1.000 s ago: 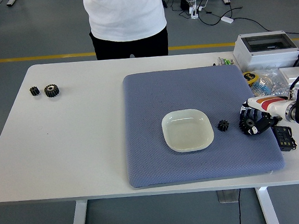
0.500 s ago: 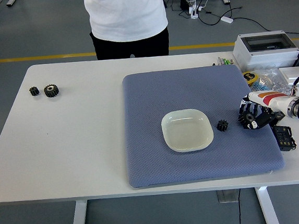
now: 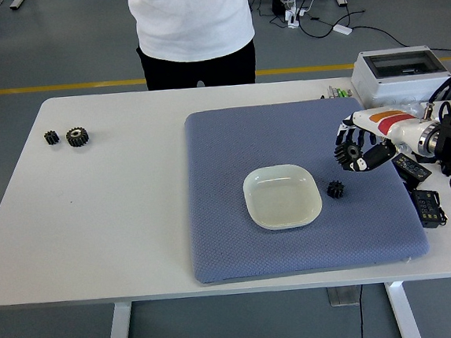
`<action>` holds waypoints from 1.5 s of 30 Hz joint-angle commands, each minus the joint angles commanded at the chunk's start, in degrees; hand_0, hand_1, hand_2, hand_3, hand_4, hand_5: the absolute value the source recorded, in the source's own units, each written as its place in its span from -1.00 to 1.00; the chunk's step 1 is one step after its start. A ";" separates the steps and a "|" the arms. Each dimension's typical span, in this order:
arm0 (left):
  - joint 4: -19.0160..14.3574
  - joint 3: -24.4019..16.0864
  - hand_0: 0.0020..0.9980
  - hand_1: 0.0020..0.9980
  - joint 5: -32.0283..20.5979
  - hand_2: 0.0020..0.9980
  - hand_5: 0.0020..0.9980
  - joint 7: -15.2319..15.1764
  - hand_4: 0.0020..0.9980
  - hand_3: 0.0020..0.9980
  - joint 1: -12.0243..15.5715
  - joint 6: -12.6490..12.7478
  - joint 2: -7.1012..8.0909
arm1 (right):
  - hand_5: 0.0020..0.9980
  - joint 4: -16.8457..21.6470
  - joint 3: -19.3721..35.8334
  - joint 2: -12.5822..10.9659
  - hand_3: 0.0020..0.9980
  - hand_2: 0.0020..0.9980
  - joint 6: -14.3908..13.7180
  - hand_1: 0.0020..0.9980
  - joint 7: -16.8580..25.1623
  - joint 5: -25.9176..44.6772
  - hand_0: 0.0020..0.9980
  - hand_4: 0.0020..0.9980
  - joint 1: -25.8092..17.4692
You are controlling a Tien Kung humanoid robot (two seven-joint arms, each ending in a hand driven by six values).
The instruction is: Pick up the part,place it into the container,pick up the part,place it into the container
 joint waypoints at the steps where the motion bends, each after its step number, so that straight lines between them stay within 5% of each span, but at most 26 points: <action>1: 0.00 0.05 0.41 0.37 -0.01 0.40 0.22 0.01 0.37 0.15 0.00 0.00 0.00 | -0.69 1.01 -0.10 0.17 -0.01 0.01 0.10 -0.12 -0.12 -0.20 -0.27 0.53 0.10; 10: 0.00 0.69 0.41 0.36 -0.23 0.40 0.23 0.07 0.38 0.15 0.33 0.01 0.00 | -0.58 7.70 -3.91 3.92 0.01 0.11 0.88 -0.04 -1.01 -0.62 -0.04 0.55 0.65; 15: 0.00 2.31 0.41 0.36 -0.98 0.40 0.23 0.21 0.38 0.15 0.34 -0.04 0.00 | -0.58 5.12 -8.59 6.84 0.01 0.11 2.16 -0.04 -2.81 0.00 -0.04 0.55 2.92; 16: 0.00 2.72 0.41 0.36 -1.17 0.40 0.23 0.23 0.38 0.15 0.33 -0.06 0.00 | -0.46 4.29 -9.50 7.41 0.03 0.36 2.29 0.16 -3.16 -0.13 0.10 0.62 3.53; 21: 0.00 3.03 0.41 0.36 -1.23 0.40 0.23 0.25 0.38 0.15 0.48 -0.02 0.00 | -0.46 1.07 -13.09 9.40 0.03 0.36 2.98 0.16 -3.63 0.25 0.10 0.62 5.41; 22: 0.00 3.09 0.40 0.36 -1.23 0.40 0.23 0.25 0.38 0.14 0.50 -0.02 0.00 | -0.41 0.72 -13.06 9.57 0.12 0.51 3.24 0.31 -3.64 0.09 0.22 0.72 5.38; 35: 0.00 3.02 0.40 0.36 -1.02 0.40 0.23 0.32 0.38 0.14 0.40 -0.08 0.00 | -0.34 -0.54 -9.92 8.70 0.24 0.65 2.41 0.36 -1.67 0.72 0.30 0.78 4.68; 45: 0.00 2.15 0.40 0.36 -0.67 0.40 0.23 0.27 0.38 0.14 0.26 -0.04 0.00 | -0.36 -0.52 -0.67 4.24 0.22 0.63 2.73 0.35 -2.27 -0.13 0.28 0.75 2.37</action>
